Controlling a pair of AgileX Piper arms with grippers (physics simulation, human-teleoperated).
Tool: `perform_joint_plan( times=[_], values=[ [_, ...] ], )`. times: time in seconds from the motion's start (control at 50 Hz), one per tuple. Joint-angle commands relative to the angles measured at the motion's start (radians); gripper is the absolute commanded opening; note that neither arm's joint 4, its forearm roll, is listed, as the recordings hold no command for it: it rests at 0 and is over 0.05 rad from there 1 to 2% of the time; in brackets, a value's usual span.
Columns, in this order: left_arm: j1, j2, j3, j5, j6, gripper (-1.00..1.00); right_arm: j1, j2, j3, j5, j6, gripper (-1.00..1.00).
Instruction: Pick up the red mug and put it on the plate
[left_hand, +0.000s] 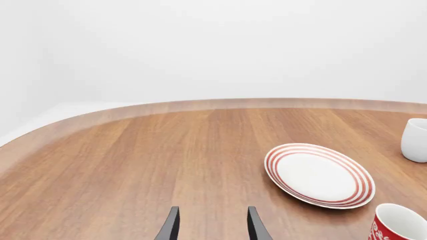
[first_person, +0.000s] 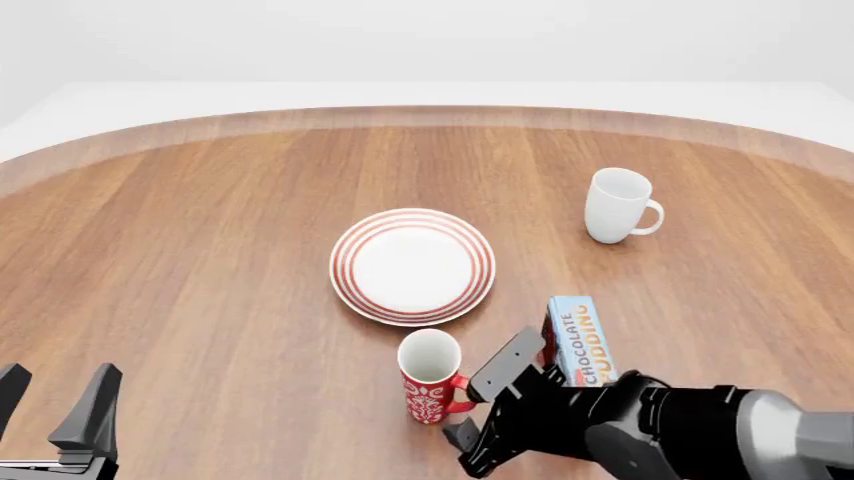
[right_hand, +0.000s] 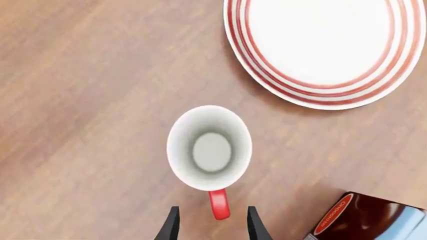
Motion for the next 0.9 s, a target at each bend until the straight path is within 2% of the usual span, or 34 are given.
perform_joint_plan(
  times=[0.02,0.72,0.74,0.8,0.9],
  values=[
    [0.000,0.000,0.000,0.000,0.000,1.00,0.000,0.007,0.002,-0.008,0.003,1.00],
    [0.000,0.000,0.000,0.000,0.000,1.00,0.003,0.040,-0.007,-0.025,0.008,1.00],
    [0.000,0.000,0.000,0.000,0.000,1.00,0.002,0.040,-0.008,-0.025,0.005,-1.00],
    [0.000,0.000,0.000,0.000,0.000,1.00,0.000,0.042,-0.006,-0.023,-0.015,-1.00],
    [0.000,0.000,0.000,0.000,0.000,1.00,0.000,0.042,-0.009,-0.022,-0.014,-1.00]
  ],
)
